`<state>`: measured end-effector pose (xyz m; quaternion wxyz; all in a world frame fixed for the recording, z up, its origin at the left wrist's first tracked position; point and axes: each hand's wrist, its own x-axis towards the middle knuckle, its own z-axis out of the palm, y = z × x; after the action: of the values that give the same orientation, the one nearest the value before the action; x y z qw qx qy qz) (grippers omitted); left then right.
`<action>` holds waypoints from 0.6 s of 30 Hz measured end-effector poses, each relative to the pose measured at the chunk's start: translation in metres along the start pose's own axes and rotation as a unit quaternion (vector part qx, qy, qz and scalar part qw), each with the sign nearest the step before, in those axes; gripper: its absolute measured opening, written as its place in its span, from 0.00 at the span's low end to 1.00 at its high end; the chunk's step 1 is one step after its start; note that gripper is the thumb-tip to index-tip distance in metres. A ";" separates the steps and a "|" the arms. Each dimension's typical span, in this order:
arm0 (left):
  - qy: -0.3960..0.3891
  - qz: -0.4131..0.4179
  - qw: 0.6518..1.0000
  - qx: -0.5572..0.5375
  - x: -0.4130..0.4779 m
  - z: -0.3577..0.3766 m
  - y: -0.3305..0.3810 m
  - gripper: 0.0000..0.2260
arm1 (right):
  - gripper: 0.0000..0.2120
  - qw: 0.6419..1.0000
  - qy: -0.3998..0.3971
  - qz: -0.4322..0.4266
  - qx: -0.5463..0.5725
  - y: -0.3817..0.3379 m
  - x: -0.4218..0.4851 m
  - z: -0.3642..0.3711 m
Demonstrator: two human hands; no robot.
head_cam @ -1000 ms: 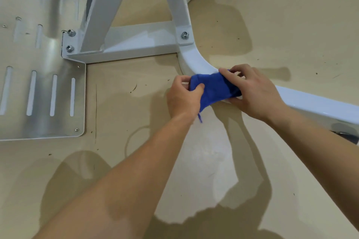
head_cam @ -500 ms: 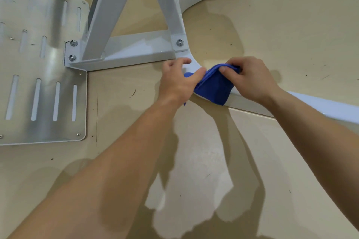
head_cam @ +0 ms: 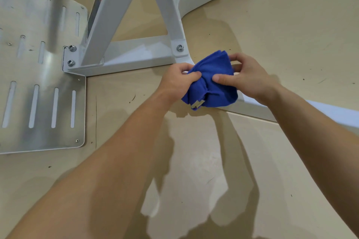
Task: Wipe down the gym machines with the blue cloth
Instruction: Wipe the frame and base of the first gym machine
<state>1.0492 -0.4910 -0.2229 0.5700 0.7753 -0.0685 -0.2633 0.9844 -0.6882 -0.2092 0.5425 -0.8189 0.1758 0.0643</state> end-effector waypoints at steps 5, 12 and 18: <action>0.015 -0.059 0.998 -0.016 0.007 0.000 -0.008 0.10 | 0.09 0.999 0.039 0.021 -0.003 0.006 0.005 0.001; 0.053 -0.055 0.993 0.090 0.007 0.004 -0.024 0.13 | 0.11 0.994 0.082 0.003 -0.078 0.006 0.031 0.016; 0.116 0.112 0.928 0.337 0.010 0.007 -0.046 0.26 | 0.16 0.961 0.128 -0.012 -0.246 0.015 0.051 0.046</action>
<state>1.0457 -0.4852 -0.2697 0.3052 0.9339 -0.1734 -0.0674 1.0306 -0.6623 -0.2563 0.2978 -0.9306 0.2128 -0.0067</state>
